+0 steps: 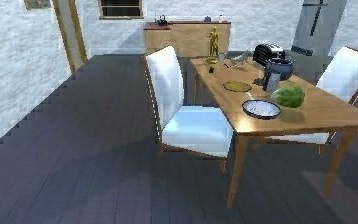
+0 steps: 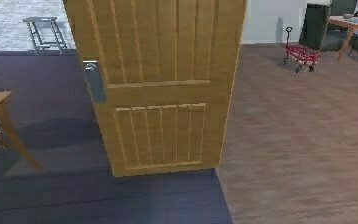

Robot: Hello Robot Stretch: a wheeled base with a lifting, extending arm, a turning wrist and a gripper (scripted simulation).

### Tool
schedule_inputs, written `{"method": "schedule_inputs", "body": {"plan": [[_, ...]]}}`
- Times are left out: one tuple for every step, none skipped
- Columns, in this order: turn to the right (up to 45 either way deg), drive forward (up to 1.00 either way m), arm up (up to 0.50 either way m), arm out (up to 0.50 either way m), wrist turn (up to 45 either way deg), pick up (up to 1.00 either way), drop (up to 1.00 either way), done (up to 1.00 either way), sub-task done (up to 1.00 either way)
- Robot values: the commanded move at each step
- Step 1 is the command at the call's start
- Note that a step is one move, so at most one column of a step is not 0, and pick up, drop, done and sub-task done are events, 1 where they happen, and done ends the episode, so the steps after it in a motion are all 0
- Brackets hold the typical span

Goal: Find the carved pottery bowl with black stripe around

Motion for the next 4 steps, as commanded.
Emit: {"method": "schedule_inputs", "body": {"plan": [[0.0,0.75,0.0,0.0,0.0,0.0,0.0,0.0,0.0],[-45.0,0.0,0.0,0.0,0.0,0.0,0.0,0.0,0.0],[0.0,0.95,0.0,0.0,0.0,0.0,0.0,0.0,0.0],[36.0,0.0,0.0,0.0,0.0,0.0,0.0,0.0,0.0]]}}
